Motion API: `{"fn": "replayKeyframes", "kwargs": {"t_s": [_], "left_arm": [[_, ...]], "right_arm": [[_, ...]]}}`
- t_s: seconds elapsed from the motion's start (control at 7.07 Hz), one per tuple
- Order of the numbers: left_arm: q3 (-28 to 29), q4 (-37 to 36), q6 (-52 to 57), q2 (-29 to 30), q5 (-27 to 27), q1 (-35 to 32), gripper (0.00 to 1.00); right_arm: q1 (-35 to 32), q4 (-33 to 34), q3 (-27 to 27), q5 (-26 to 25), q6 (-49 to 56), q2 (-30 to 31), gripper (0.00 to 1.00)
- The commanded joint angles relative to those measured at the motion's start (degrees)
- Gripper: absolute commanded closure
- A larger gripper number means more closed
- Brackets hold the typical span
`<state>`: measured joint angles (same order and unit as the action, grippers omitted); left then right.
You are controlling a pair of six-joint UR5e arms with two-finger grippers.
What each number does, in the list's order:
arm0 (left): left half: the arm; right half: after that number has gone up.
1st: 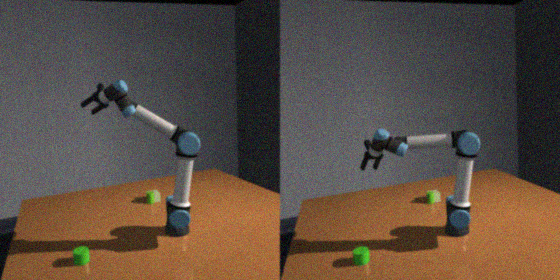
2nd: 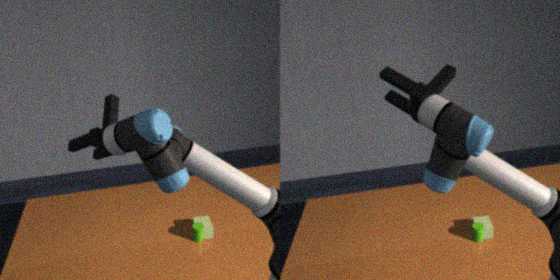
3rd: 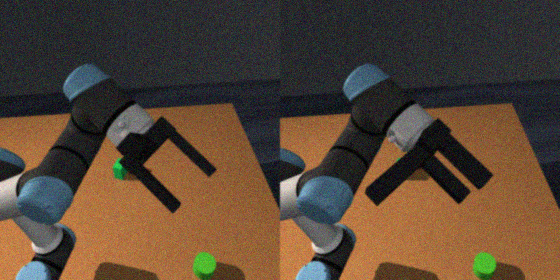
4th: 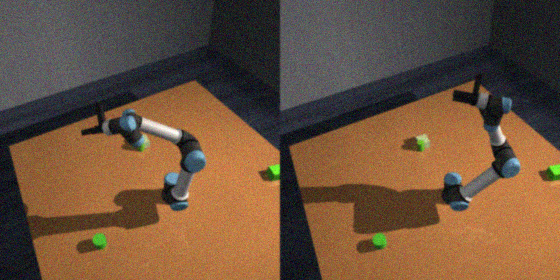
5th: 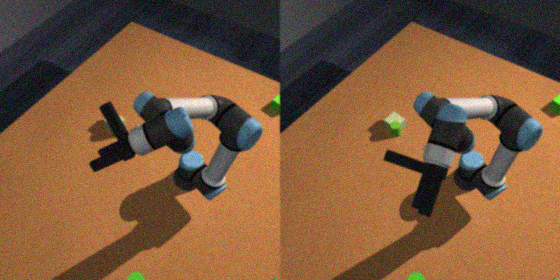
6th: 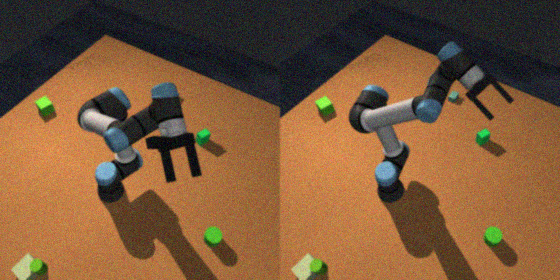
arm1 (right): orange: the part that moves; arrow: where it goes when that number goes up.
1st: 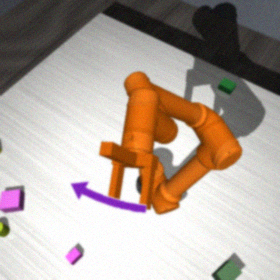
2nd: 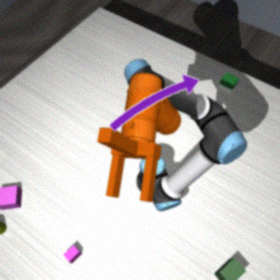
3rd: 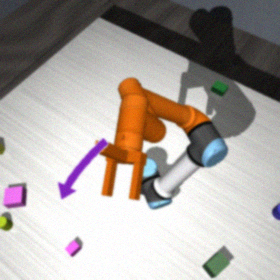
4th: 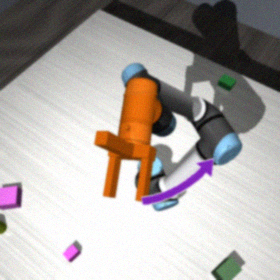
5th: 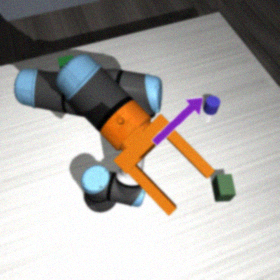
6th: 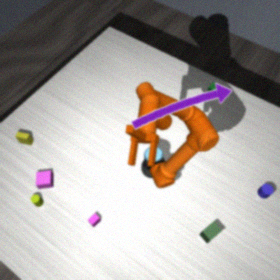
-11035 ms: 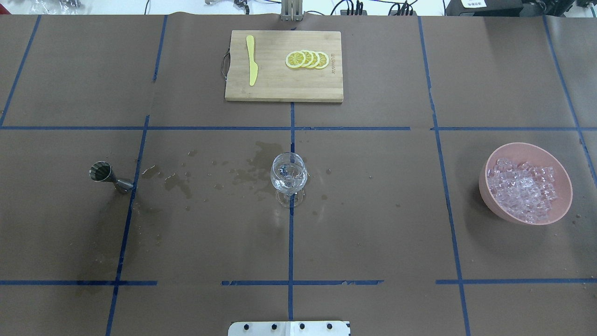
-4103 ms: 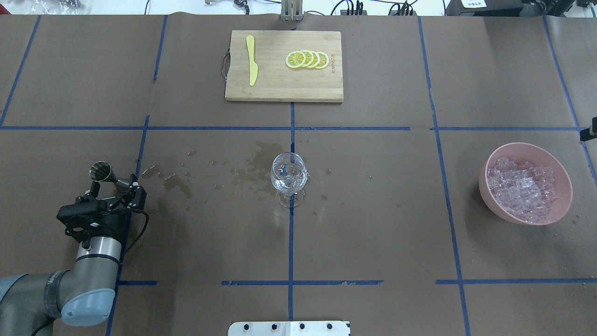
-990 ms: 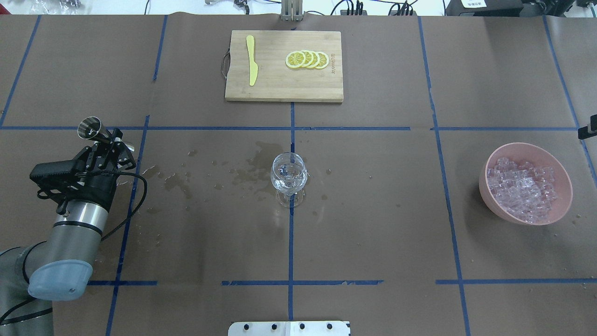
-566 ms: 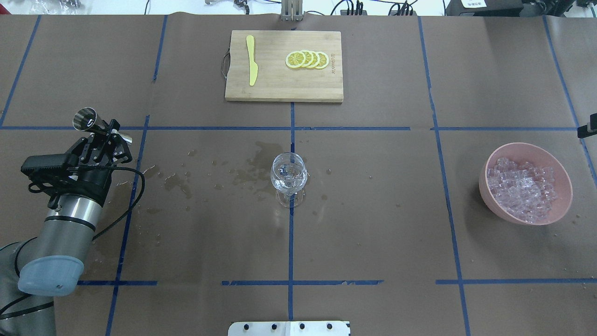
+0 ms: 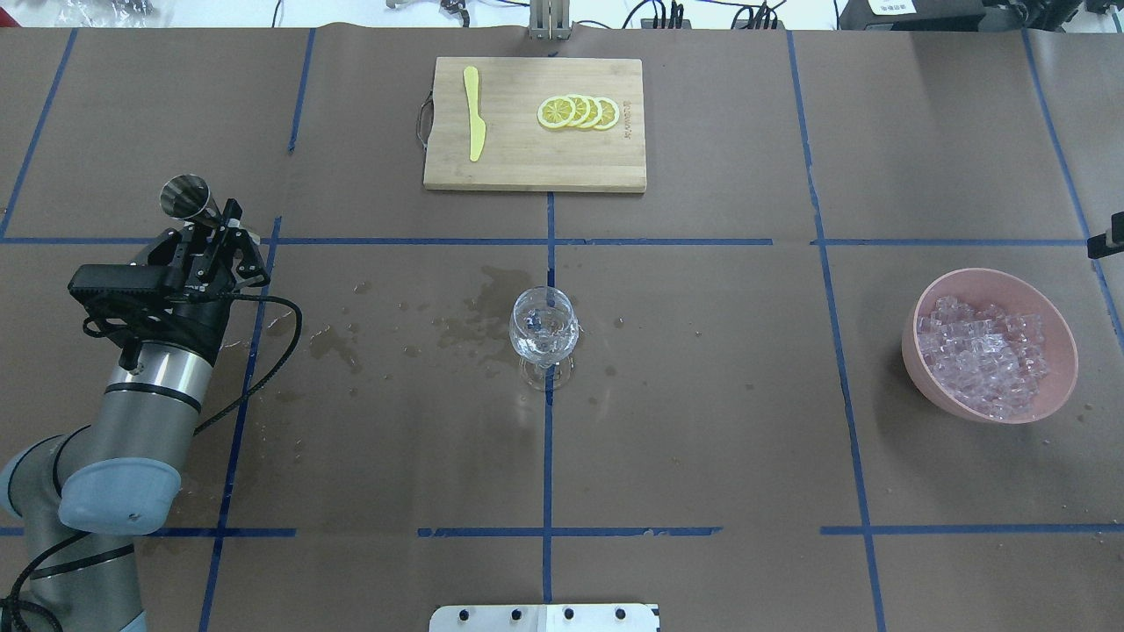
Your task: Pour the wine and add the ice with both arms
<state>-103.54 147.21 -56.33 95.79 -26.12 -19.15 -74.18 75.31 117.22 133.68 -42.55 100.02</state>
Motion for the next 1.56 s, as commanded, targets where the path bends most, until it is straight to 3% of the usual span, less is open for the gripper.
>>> {"fn": "replayKeyframes", "kwargs": {"t_s": [0.0, 0.42, 0.85, 1.41], "left_arm": [[0.27, -0.08, 1.48, 5.44, 0.02, 0.42, 1.0], [1.5, -1.05, 3.83, 8.63, -1.91, 1.21, 1.0], [1.33, -1.05, 15.52, 10.46, -2.62, 2.18, 1.0], [0.19, -0.88, 21.61, 11.17, -2.53, 3.76, 1.0]], "right_arm": [[0.0, 0.01, -0.06, -0.08, 0.01, 0.0, 0.0], [0.0, 0.01, -0.06, -0.08, 0.01, 0.0, 0.0], [0.35, 0.01, 0.37, -0.87, -0.08, 0.35, 0.0], [7.99, 0.01, 2.23, -6.76, -4.29, 0.18, 0.0]]}}
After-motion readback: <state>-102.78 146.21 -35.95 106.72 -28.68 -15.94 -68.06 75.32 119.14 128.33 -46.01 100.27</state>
